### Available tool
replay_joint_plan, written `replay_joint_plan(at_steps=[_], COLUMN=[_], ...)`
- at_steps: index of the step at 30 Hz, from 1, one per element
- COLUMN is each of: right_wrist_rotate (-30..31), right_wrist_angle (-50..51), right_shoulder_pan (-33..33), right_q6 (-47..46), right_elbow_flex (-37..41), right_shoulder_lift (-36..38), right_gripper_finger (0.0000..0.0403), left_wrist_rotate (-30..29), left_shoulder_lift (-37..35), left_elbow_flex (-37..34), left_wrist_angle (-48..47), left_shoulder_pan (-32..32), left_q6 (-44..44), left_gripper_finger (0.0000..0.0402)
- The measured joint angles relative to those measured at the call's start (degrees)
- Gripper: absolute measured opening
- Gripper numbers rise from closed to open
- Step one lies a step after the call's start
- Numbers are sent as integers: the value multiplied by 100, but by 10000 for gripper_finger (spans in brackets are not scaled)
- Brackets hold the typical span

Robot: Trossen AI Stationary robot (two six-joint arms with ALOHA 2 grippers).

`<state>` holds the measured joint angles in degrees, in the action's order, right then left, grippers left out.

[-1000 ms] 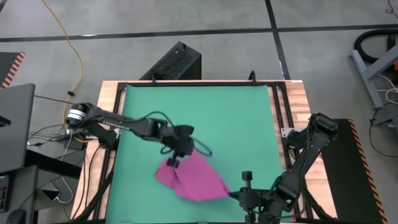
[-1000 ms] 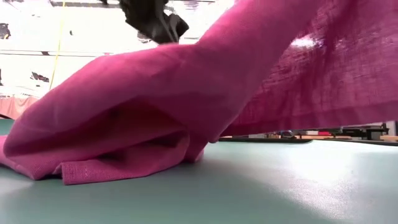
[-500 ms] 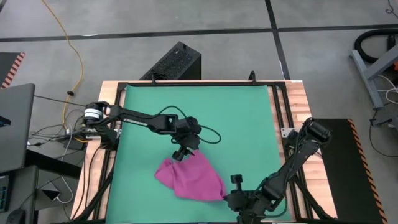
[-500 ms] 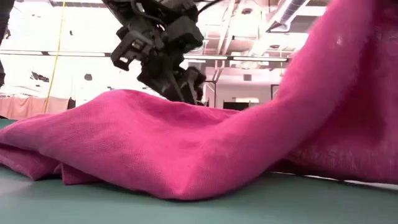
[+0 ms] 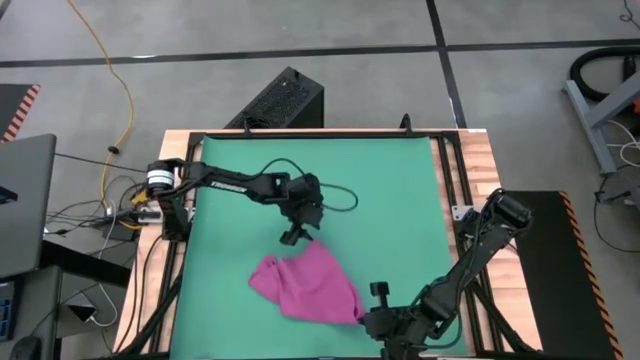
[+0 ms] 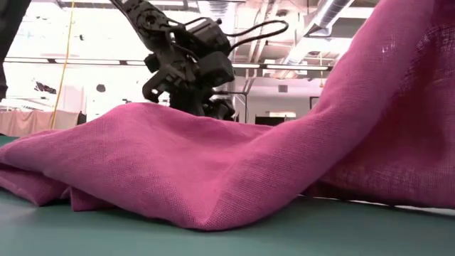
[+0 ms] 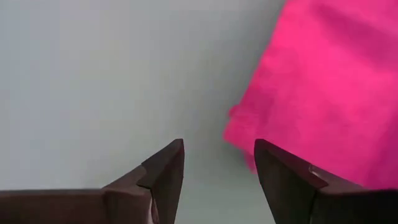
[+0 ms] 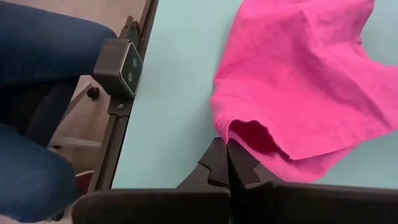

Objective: Roll towel
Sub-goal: Roll the pink towel

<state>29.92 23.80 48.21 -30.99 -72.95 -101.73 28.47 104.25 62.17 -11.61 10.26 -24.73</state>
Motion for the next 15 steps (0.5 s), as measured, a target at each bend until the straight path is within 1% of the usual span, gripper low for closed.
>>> replay_joint_plan(at_steps=[2,4,12,15], right_wrist_rotate=[1,1,2,3], right_wrist_angle=[6,10,72,133], right_shoulder_pan=[0,0,-37,-37], right_q6=[-5,-4,-5,-5], right_elbow_flex=[0,0,-4,-4], right_shoulder_lift=[0,0,0,2], right_gripper_finger=[0,0,0,0], left_wrist_rotate=[536,820,877,1135], left_shoulder_lift=[13,158,860,924], left_elbow_flex=[1,17,223,288], left_wrist_angle=[0,113,75,55], left_shoulder_pan=[152,210,227,245], left_q6=[173,315,687,815], left_gripper_finger=[185,185,185,185])
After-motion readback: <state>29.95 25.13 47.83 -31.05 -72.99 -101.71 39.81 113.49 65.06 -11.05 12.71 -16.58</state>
